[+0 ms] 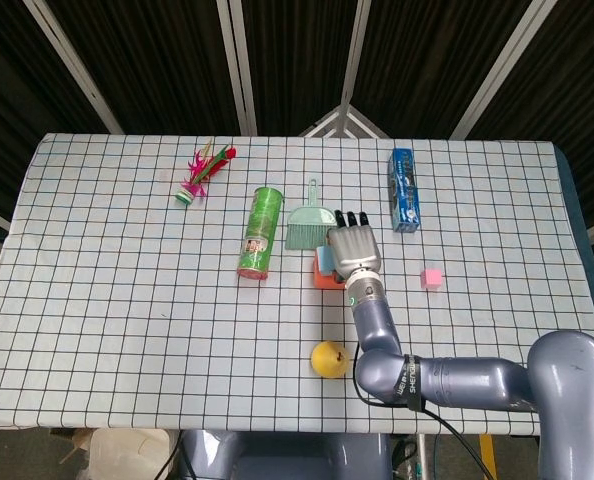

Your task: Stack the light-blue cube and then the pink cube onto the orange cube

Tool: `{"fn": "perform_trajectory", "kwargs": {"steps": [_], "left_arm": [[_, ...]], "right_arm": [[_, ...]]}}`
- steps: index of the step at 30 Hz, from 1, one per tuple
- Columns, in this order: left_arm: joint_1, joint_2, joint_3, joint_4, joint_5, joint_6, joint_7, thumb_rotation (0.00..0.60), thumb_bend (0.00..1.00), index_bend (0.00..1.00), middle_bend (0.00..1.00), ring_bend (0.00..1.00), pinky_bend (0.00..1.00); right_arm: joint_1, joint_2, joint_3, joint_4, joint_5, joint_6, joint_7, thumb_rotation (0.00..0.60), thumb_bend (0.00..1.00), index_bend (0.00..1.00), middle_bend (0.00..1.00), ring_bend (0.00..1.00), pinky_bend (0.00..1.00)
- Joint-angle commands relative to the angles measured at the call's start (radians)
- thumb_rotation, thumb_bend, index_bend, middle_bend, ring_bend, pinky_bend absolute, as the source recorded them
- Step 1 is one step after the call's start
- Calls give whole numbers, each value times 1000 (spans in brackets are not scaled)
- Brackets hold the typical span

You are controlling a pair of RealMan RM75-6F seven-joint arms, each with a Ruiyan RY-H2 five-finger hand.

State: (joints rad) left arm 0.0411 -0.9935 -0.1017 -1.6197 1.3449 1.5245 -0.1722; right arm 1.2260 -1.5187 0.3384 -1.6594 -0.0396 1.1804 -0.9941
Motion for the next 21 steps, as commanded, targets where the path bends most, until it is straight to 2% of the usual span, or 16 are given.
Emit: {"fn": "perform_trajectory", "kwargs": {"steps": [1, 19, 21], "left_arm": [[0, 0, 0, 0, -1, 0, 0, 600, 161, 123, 0, 0, 0], [3, 1, -1, 1, -3, 3, -4, 600, 161, 123, 0, 0, 0], [3, 1, -1, 1, -3, 3, -5, 600, 161, 123, 0, 0, 0]], "right_arm": [[0, -2, 0, 5, -1, -1, 1, 600, 414, 432, 38, 14, 45], [-3, -14, -2, 27, -9, -19, 8, 600, 414, 433, 37, 14, 45], [-4, -14, -4, 27, -10, -18, 7, 600, 415, 403, 38, 14, 45]]}}
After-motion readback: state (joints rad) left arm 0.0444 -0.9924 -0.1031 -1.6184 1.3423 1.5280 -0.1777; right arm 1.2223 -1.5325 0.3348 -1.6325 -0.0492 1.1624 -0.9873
